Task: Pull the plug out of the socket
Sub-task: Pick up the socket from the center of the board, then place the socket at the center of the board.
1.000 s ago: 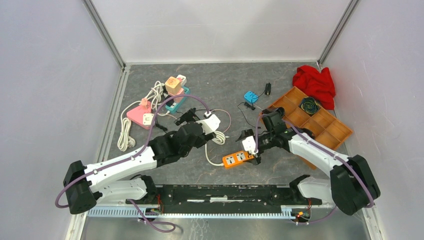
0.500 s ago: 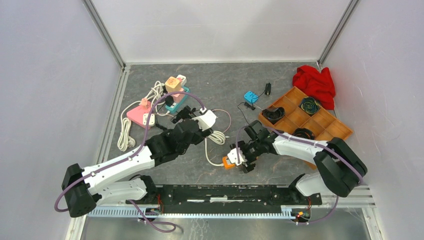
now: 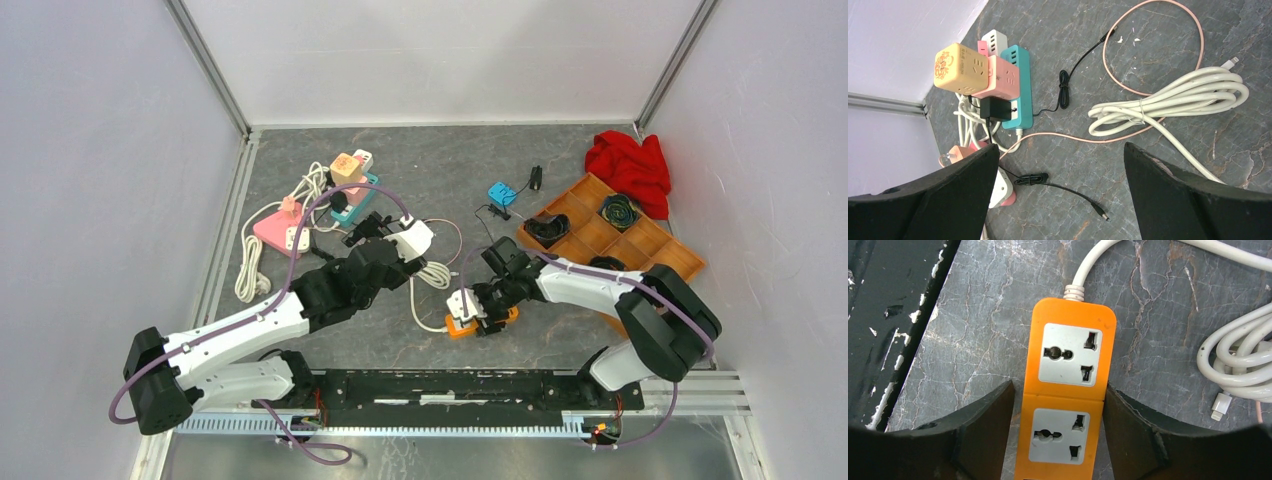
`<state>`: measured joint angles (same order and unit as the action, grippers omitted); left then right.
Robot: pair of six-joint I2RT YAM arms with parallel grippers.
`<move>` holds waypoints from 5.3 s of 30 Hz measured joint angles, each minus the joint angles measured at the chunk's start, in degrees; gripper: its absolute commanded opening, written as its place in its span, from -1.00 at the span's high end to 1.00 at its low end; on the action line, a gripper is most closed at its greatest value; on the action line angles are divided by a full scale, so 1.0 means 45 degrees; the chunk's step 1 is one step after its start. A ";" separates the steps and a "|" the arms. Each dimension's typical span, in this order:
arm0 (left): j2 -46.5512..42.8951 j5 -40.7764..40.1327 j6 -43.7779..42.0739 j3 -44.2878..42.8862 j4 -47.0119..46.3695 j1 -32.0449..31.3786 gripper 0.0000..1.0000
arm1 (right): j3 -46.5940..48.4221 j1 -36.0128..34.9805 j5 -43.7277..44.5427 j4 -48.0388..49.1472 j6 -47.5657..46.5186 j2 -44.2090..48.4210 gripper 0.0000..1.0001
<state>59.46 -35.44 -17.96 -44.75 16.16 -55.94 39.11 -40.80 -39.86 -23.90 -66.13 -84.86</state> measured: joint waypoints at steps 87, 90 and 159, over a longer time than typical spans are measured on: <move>-0.2861 -0.0549 0.0005 0.0393 -0.1321 0.0355 -0.99 | 1.5591 0.6251 0.4930 0.2098 0.3827 -0.9088 0.99; -0.2822 -0.0418 0.0005 0.0393 -0.1326 0.0355 -0.99 | 1.5873 0.6747 0.4862 0.2229 0.3861 -0.9700 0.88; -0.2701 -0.0102 0.0005 0.0811 -0.1724 0.0442 -0.99 | 0.2336 0.7422 -0.2958 0.3536 0.7868 0.3031 -0.96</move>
<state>47.31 -35.90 -17.93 -41.10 8.40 -53.95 49.63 -7.40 -53.17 -7.99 -30.72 -71.22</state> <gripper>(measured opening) 0.994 0.979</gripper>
